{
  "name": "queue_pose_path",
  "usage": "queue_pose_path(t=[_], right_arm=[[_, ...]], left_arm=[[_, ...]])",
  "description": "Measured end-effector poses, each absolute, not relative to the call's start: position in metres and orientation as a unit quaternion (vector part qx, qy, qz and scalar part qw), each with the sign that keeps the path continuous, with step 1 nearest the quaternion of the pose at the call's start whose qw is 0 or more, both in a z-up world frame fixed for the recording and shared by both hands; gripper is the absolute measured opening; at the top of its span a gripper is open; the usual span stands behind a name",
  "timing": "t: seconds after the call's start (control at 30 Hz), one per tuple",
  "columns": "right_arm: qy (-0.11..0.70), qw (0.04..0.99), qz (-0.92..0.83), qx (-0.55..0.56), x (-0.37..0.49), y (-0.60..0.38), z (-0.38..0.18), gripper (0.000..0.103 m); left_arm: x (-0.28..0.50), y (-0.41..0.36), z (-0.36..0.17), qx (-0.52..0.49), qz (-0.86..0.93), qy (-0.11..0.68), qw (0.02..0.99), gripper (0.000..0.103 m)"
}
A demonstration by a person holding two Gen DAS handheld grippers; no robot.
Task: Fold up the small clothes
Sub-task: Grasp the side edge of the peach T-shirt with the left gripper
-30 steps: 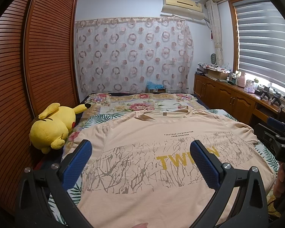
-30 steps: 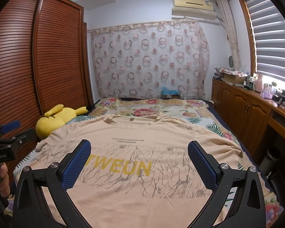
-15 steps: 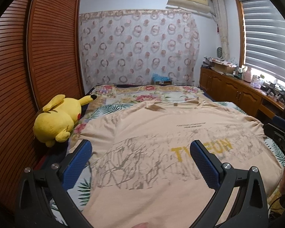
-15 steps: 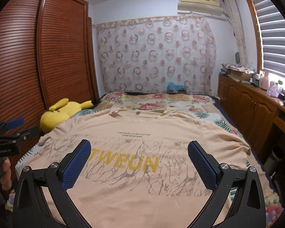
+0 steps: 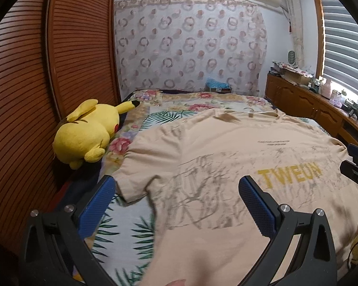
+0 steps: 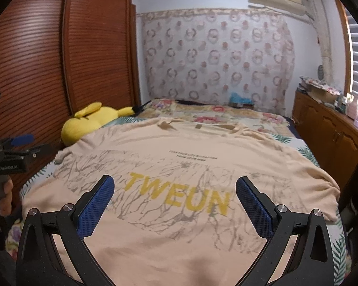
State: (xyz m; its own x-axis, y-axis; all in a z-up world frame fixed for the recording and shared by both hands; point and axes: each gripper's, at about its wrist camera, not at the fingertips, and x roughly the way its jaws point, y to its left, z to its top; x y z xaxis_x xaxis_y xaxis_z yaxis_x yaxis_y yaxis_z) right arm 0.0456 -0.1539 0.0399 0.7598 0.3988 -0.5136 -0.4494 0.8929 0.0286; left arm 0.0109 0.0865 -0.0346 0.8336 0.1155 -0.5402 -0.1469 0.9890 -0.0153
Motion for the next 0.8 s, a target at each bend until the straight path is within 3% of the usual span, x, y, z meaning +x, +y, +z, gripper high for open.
queue_pose_path(t=[0.57, 0.73, 0.8], right_arm=[[0.317, 0.905, 0.272, -0.085, 0.081, -0.098, 0.014, 0.103], [0.326, 0.892, 0.298, -0.097, 0.091, -0.083, 0.014, 0.103], [0.324, 0.889, 0.307, -0.101, 0.094, -0.075, 0.017, 0.103]], left_arm=[[0.051, 0.182, -0.063, -0.035, 0.042, 0.346, 0.937, 0.102], [0.072, 0.209, -0.077, -0.054, 0.022, 0.378, 0.924, 0.094], [0.08, 0.216, -0.082, -0.072, 0.008, 0.391, 0.918, 0.076]])
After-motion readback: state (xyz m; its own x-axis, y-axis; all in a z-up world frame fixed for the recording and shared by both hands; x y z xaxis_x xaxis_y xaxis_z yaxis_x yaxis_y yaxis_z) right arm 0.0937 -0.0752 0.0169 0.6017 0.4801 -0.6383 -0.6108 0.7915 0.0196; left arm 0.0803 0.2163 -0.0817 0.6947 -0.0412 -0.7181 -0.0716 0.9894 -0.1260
